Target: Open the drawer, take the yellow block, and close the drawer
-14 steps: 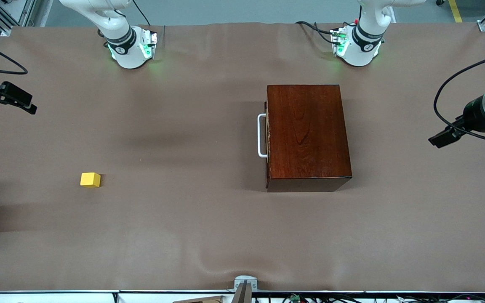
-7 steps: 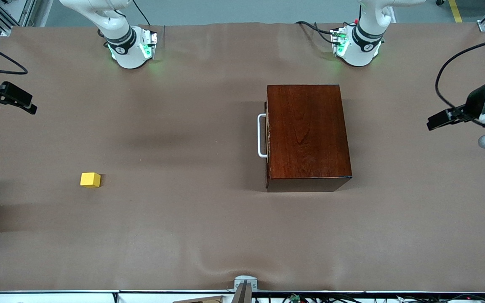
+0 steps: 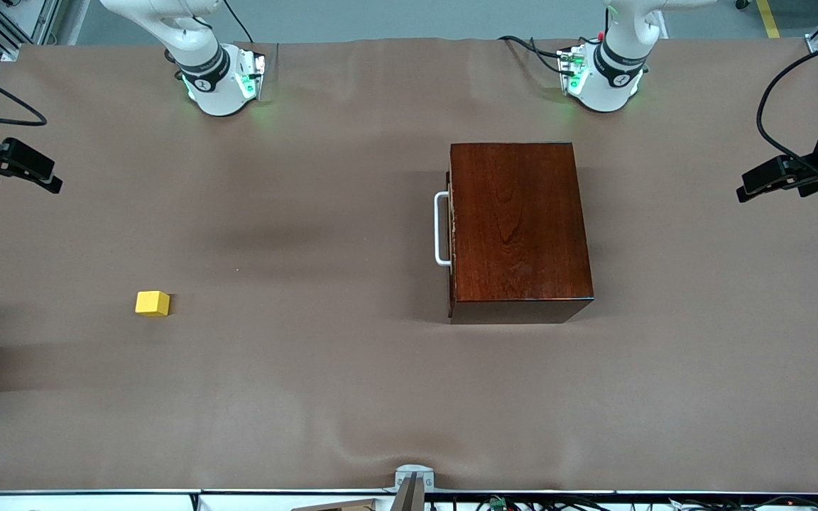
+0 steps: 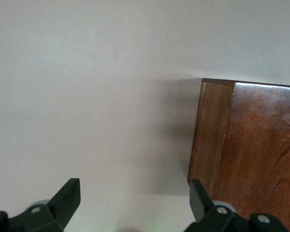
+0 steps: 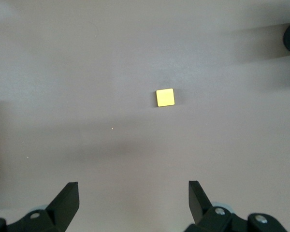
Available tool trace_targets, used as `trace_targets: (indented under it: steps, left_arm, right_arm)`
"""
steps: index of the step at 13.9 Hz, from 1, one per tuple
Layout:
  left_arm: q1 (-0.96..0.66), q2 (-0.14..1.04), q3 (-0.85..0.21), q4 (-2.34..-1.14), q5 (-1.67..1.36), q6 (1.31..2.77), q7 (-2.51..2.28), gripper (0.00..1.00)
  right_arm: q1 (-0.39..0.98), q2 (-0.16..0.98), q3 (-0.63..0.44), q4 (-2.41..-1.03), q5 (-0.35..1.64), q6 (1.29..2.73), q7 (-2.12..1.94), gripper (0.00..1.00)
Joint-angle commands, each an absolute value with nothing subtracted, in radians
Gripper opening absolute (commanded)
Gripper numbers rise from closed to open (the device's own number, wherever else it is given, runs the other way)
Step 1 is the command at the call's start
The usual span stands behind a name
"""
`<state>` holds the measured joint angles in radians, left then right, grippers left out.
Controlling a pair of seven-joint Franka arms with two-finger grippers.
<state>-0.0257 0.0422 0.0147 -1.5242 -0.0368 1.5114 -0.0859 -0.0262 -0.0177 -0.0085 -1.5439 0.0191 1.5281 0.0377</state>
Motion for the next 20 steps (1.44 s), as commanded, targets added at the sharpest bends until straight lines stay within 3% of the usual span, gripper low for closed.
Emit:
trace_targets:
  steps: [1,20]
  left_arm:
    - [-0.026,0.011,0.008,-1.53,-0.045,1.525,-0.074,1.0]
    - [-0.031,0.025,-0.023,-1.502,0.028,1.47,0.02,1.0]
  right_arm:
    - [-0.023,-0.026,-0.008,-1.543,0.014,1.529,0.051,1.0]
    - [-0.018,-0.025,-0.008,-1.552,0.017,1.532,0.051,1.0]
